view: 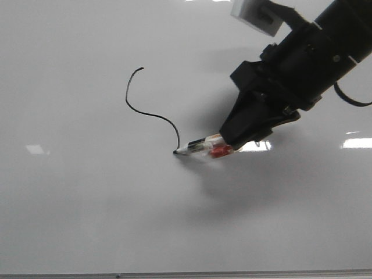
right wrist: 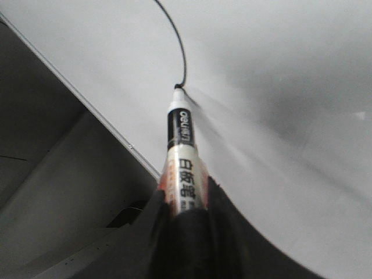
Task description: Write number 8 on whiteboard
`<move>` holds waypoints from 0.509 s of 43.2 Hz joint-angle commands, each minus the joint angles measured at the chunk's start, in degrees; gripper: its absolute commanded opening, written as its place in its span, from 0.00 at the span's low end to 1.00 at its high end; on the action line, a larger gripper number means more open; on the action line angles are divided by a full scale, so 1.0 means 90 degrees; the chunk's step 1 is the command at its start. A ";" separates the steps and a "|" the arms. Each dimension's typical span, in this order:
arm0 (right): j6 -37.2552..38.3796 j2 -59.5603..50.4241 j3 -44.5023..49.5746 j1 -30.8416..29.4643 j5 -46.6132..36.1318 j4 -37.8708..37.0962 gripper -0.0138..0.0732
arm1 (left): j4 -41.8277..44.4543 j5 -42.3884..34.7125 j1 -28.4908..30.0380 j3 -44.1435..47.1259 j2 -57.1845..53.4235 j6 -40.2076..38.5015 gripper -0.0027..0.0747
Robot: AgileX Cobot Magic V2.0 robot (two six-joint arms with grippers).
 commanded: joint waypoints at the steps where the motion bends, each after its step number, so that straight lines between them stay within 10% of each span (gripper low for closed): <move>1: 0.0012 -0.0028 -0.0214 0.0355 -0.0480 0.0292 0.09 | -0.0221 -0.0404 0.0011 -0.0167 0.0047 -0.0063 0.01; 22: 0.0018 0.0330 -0.1182 0.0850 -0.0540 0.0787 0.09 | -0.0221 -0.0404 0.0011 -0.0167 0.0047 -0.0063 0.01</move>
